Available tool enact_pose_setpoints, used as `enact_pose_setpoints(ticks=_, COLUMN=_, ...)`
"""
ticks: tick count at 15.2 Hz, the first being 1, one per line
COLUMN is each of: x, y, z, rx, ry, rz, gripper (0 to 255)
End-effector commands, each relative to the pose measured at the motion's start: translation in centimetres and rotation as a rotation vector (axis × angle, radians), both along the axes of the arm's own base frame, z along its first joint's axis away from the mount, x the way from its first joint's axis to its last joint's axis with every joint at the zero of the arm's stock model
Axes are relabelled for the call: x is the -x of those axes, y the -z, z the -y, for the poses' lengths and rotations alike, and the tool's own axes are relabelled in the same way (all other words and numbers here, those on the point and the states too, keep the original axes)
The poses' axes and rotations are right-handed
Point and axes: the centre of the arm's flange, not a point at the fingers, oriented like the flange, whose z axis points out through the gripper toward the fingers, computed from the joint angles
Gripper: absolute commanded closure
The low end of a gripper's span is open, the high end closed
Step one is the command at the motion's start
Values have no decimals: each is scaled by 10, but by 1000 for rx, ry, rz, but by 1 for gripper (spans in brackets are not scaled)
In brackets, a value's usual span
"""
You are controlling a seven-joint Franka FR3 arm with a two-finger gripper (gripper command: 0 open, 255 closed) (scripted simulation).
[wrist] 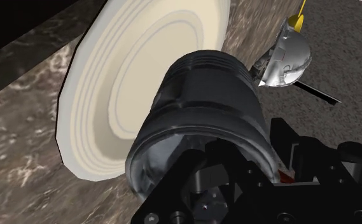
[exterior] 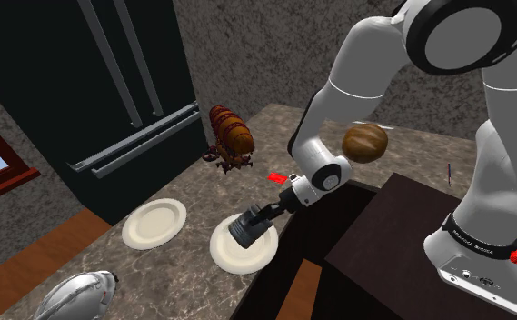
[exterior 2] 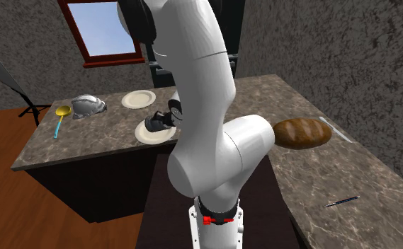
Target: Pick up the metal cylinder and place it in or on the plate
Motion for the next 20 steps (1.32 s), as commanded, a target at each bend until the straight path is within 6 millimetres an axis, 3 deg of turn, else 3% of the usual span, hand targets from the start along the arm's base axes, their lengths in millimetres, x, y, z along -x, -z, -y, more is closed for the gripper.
enact_pose_setpoints(ticks=1, x=4, y=6, z=4, rx=19, ry=4, rz=-14, gripper=255)
enact_pose_setpoints(ticks=5, x=4, y=6, z=4, rx=19, ry=4, rz=-14, gripper=255)
enact_pose_setpoints(ticks=6, x=5, y=7, z=4, rx=19, ry=4, rz=-14, gripper=0)
enact_pose_setpoints(ticks=11, x=4, y=6, z=4, rx=19, ry=4, rz=-14, gripper=0)
enact_pose_setpoints(ticks=15, x=26, y=-19, z=42, rx=19, ry=4, rz=-14, gripper=0)
enact_pose_setpoints(ticks=20, x=26, y=-19, z=42, rx=19, ry=4, rz=-14, gripper=0)
